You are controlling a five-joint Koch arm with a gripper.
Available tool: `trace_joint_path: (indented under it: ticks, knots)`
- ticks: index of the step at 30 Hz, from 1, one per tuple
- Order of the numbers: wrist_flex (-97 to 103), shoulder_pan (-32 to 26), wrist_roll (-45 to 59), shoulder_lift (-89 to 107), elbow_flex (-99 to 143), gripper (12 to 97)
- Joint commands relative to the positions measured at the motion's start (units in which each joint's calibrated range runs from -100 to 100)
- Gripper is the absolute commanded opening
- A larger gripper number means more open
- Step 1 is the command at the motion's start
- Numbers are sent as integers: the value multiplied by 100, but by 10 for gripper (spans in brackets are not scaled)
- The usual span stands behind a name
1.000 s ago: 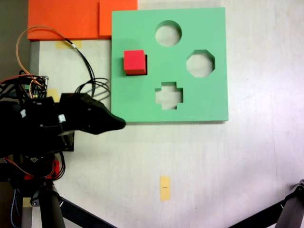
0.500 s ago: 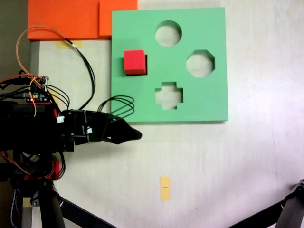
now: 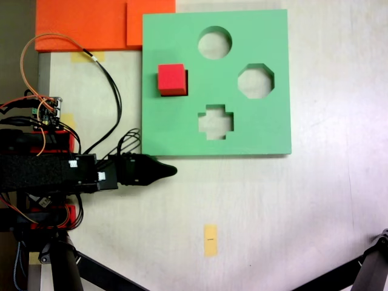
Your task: Put the square block into the corresponding hole
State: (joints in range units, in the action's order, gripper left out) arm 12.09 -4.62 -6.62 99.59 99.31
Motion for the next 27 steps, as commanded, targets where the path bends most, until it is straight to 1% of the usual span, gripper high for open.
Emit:
trace_joint_path:
  ticks: [1,5,27]
  knots:
    - [9,0,190,41,69,483]
    - [-1195,-20,205,41,69,486]
    - [-1060,5,186,41,69,485]
